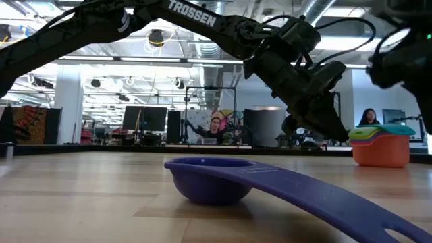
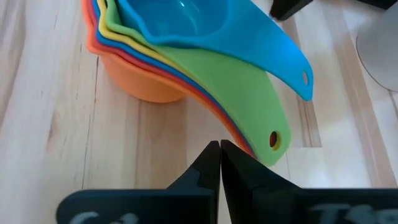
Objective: Nest measuring cups in basket
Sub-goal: Stack the light blue measuring cup on top of the green measuring cup, then stack the dark blue measuring cup on top of the light blue measuring cup
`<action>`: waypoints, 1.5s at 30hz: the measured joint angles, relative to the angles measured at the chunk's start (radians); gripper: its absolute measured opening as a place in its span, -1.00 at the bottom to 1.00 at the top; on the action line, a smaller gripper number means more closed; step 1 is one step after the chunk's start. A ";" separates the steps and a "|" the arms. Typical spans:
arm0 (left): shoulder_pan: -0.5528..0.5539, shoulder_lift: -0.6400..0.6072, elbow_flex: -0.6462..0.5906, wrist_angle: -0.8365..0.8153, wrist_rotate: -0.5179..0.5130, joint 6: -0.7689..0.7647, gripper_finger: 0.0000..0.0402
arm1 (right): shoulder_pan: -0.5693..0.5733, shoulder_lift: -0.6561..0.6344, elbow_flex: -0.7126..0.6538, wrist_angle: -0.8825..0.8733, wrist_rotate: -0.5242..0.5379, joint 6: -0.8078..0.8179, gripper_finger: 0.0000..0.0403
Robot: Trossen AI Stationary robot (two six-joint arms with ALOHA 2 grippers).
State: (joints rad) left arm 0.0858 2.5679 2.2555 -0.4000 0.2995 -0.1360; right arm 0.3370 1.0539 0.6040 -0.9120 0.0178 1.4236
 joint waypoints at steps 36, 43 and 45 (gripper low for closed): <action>0.059 -0.076 0.000 -0.278 -0.007 -0.013 -1.00 | -0.114 -0.071 0.126 0.078 0.105 -0.167 -0.80; 0.081 -0.156 0.002 -0.459 -0.025 0.028 -1.00 | -0.182 -0.158 0.141 0.089 0.198 -0.228 -0.68; 0.082 -0.160 0.002 -0.491 -0.033 0.024 -1.00 | -0.195 -0.186 0.141 0.091 0.211 -0.253 -0.66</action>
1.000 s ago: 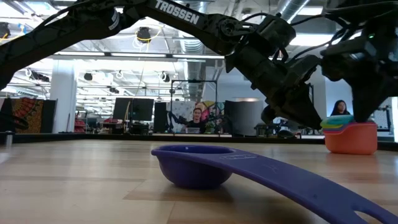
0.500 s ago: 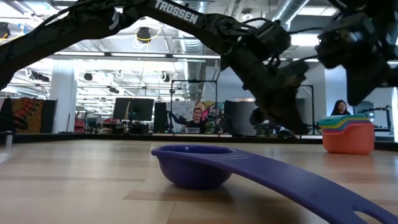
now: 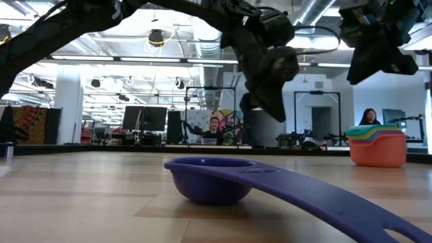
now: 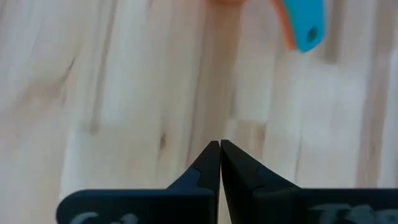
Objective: Nest measuring cups in basket
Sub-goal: Stack the dark blue measuring cup on top of the light blue measuring cup
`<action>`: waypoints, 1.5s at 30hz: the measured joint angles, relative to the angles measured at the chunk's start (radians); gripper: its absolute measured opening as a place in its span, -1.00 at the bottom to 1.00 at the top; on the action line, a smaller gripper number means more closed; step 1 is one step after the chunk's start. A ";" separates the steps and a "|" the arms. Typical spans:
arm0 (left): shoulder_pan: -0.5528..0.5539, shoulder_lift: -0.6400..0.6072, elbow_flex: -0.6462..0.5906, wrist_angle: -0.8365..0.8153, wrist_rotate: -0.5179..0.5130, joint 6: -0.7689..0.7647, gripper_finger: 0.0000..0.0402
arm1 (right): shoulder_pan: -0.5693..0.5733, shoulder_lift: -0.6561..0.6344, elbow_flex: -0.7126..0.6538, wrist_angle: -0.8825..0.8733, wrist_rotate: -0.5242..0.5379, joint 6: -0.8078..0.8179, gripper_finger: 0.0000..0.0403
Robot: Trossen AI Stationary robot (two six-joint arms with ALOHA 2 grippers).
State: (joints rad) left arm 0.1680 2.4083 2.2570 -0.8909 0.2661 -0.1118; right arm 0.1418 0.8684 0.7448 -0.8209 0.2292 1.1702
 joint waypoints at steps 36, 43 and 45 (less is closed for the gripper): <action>-0.687 -0.620 -1.100 0.603 -0.620 -1.373 -0.75 | -0.356 -0.146 0.000 0.127 0.027 -0.603 -0.56; -0.704 -0.527 -1.101 0.711 -0.524 -1.397 -0.25 | -0.375 -0.149 0.000 0.128 0.003 -0.607 -0.56; -0.703 -0.508 -1.100 0.749 -0.499 -1.391 -0.13 | -0.375 -0.149 0.000 0.123 0.003 -0.606 -0.56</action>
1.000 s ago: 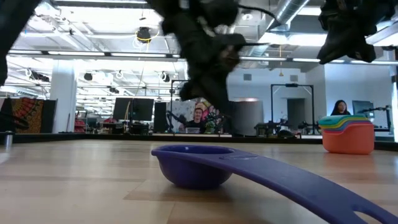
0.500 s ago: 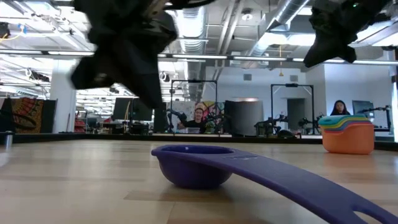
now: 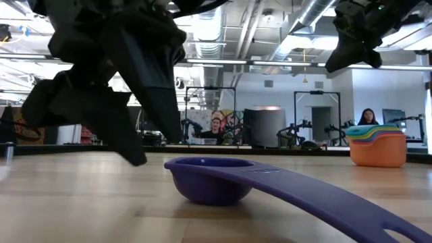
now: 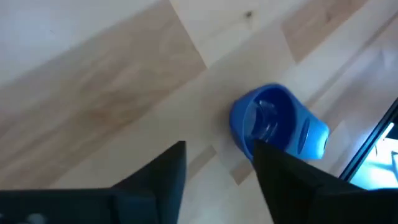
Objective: Nest measuring cups in basket
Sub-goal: Stack the dark blue measuring cup on top of the light blue measuring cup
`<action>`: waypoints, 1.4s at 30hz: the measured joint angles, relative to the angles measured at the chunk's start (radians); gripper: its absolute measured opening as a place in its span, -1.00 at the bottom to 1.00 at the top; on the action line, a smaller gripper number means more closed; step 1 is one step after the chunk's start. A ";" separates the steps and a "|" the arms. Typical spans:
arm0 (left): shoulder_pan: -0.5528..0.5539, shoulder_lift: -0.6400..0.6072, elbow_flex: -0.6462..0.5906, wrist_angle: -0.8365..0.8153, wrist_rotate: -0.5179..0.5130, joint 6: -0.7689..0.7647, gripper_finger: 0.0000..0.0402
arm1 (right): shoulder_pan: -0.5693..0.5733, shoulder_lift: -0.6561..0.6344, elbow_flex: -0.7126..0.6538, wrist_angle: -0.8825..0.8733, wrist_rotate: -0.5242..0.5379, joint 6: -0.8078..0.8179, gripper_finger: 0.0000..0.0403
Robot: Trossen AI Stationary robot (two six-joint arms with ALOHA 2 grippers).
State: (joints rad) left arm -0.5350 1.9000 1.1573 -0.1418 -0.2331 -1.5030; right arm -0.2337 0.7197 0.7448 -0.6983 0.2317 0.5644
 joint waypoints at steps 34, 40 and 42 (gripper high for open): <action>0.049 0.083 0.043 -0.006 0.106 0.094 -0.90 | -0.031 0.066 0.000 -0.051 -0.074 0.003 -0.56; 0.115 0.079 0.043 -0.008 0.204 0.212 -0.98 | -0.031 0.043 0.000 -0.051 -0.106 0.003 -0.56; 0.151 0.073 0.043 -0.015 0.235 0.268 -0.98 | -0.030 0.036 0.000 -0.051 -0.124 0.003 -0.56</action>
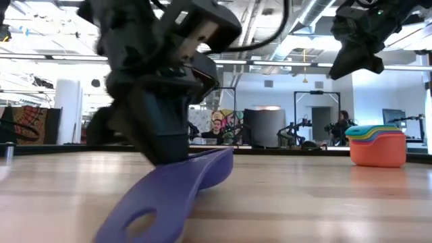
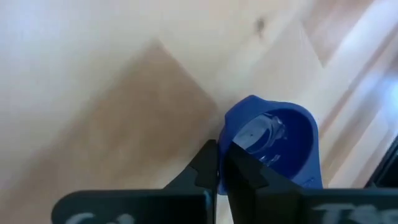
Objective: Nest measuring cups in basket
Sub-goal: Stack the dark blue measuring cup on top of the light blue measuring cup
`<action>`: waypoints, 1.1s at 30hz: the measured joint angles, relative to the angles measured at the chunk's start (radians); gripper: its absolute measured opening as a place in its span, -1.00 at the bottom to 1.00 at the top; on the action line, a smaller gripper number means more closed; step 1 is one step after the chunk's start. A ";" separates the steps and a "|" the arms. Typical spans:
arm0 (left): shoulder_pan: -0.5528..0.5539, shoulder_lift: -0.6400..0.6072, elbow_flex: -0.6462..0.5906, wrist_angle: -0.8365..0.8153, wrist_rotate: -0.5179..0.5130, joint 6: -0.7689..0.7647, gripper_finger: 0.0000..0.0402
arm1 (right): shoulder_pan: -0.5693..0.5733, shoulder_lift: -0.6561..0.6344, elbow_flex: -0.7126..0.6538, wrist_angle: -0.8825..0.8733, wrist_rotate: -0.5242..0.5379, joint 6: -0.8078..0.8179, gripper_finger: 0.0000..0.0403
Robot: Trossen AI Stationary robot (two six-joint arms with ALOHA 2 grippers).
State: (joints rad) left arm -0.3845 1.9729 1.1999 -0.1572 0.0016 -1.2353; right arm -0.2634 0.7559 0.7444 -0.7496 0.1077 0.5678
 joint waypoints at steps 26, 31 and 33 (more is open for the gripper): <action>0.640 0.008 0.390 -0.257 0.201 0.723 -1.00 | -0.035 -0.087 0.000 -0.384 -0.082 0.142 -0.59; 0.696 0.140 0.598 -0.286 0.256 0.789 -1.00 | -0.031 -0.087 0.000 -0.409 -0.082 0.265 -0.65; 0.709 0.199 0.696 -0.270 0.272 0.811 -1.00 | -0.023 -0.087 0.000 -0.432 -0.083 0.318 -0.68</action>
State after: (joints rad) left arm 0.3244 2.1719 1.8960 -0.4270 0.2739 -0.4243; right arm -0.2864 0.6689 0.7444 -1.1815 0.0242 0.8860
